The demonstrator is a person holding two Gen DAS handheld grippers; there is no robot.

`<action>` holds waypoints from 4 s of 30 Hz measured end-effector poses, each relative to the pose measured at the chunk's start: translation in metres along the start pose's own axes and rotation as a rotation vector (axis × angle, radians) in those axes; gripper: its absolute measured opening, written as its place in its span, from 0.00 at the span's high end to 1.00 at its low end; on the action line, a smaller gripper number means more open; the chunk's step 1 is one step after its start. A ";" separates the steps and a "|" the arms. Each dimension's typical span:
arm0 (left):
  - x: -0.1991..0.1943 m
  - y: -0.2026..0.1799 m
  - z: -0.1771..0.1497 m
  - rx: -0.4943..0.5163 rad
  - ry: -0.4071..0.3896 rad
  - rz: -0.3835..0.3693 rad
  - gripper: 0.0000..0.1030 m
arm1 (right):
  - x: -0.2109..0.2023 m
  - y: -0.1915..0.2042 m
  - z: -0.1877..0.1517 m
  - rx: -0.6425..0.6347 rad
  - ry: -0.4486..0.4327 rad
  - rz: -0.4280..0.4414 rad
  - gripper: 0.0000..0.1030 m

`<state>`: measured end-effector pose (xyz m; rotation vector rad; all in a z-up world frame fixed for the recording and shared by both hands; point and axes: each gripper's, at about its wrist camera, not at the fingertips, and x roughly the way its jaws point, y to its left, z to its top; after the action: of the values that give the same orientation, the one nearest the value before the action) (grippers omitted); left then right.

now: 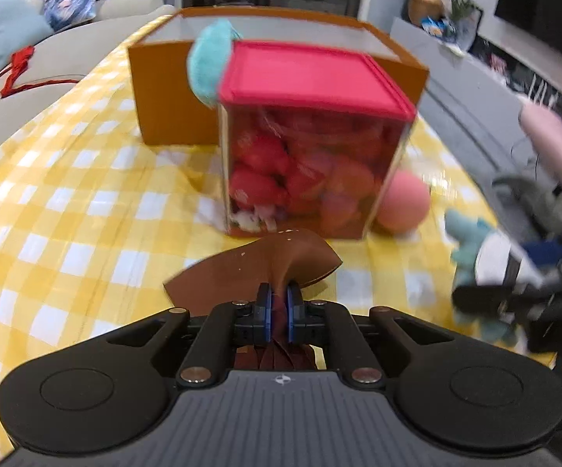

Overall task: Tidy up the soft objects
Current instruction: 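Lift the brown leather with the left gripper while the right gripper carries the slipper toward the orange box, then lower both grippers into the orange box and open them to release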

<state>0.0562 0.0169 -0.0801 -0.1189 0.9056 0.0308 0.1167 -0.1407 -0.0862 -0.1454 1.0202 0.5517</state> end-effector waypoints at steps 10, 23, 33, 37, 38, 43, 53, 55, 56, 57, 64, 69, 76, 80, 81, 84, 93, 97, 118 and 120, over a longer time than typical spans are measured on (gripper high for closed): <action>-0.026 0.014 0.025 -0.067 -0.035 0.031 0.92 | -0.002 0.001 0.001 0.005 -0.010 0.019 0.37; -0.063 0.034 0.065 -0.169 -0.170 0.065 0.92 | -0.011 -0.002 0.006 0.024 -0.048 0.048 0.37; -0.017 0.064 0.094 -0.231 -0.066 0.053 0.92 | -0.010 -0.008 0.004 0.044 -0.037 0.049 0.37; 0.003 0.066 0.107 -0.235 -0.047 0.050 0.92 | -0.009 -0.014 0.003 0.062 -0.032 0.051 0.37; 0.005 0.065 0.112 -0.227 -0.047 0.038 0.92 | -0.009 -0.015 0.003 0.065 -0.030 0.052 0.37; 0.028 0.055 0.125 -0.185 0.047 0.028 0.92 | -0.004 -0.017 0.007 0.067 -0.018 0.052 0.37; 0.004 0.069 0.186 -0.325 -0.148 -0.037 0.92 | 0.001 -0.014 0.008 0.055 -0.003 0.071 0.37; -0.009 0.079 0.196 -0.365 -0.214 -0.048 0.92 | 0.001 -0.015 0.008 0.061 -0.001 0.068 0.37; -0.014 0.082 0.200 -0.370 -0.225 -0.046 0.92 | 0.001 -0.016 0.008 0.064 -0.001 0.068 0.37; -0.017 0.083 0.202 -0.365 -0.227 -0.038 0.92 | 0.002 -0.016 0.009 0.067 -0.001 0.068 0.37; -0.025 0.069 0.177 -0.231 -0.201 0.012 0.92 | 0.001 -0.012 0.011 0.051 -0.006 0.073 0.37; -0.017 0.059 0.164 -0.193 -0.146 0.008 0.92 | -0.001 -0.007 0.011 0.037 -0.016 0.083 0.37; -0.005 0.039 0.148 -0.130 -0.053 0.001 0.92 | -0.004 -0.009 0.014 0.061 -0.035 0.085 0.37; 0.015 0.027 0.148 -0.139 -0.005 0.026 0.92 | -0.004 -0.006 0.014 0.049 -0.036 0.088 0.37; 0.017 0.024 0.150 -0.133 -0.006 0.037 0.92 | -0.005 -0.006 0.014 0.045 -0.035 0.090 0.37; 0.016 0.023 0.160 -0.146 -0.032 0.040 0.92 | -0.008 -0.007 0.012 0.045 -0.044 0.091 0.37; -0.022 0.037 0.195 -0.176 -0.212 0.004 0.92 | -0.046 -0.015 0.027 0.090 -0.198 0.083 0.37; -0.028 0.036 0.209 -0.165 -0.247 0.015 0.92 | -0.067 -0.011 0.049 0.089 -0.288 0.088 0.37; 0.052 0.049 0.232 -0.136 -0.192 0.101 0.92 | -0.006 -0.041 0.216 0.146 -0.488 0.008 0.37; 0.064 0.054 0.231 -0.177 -0.171 0.101 0.92 | 0.008 -0.044 0.225 0.162 -0.482 0.016 0.37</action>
<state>0.2723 0.0956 0.0060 -0.2318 0.7366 0.2125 0.3150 -0.0935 0.0193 0.1356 0.5921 0.4847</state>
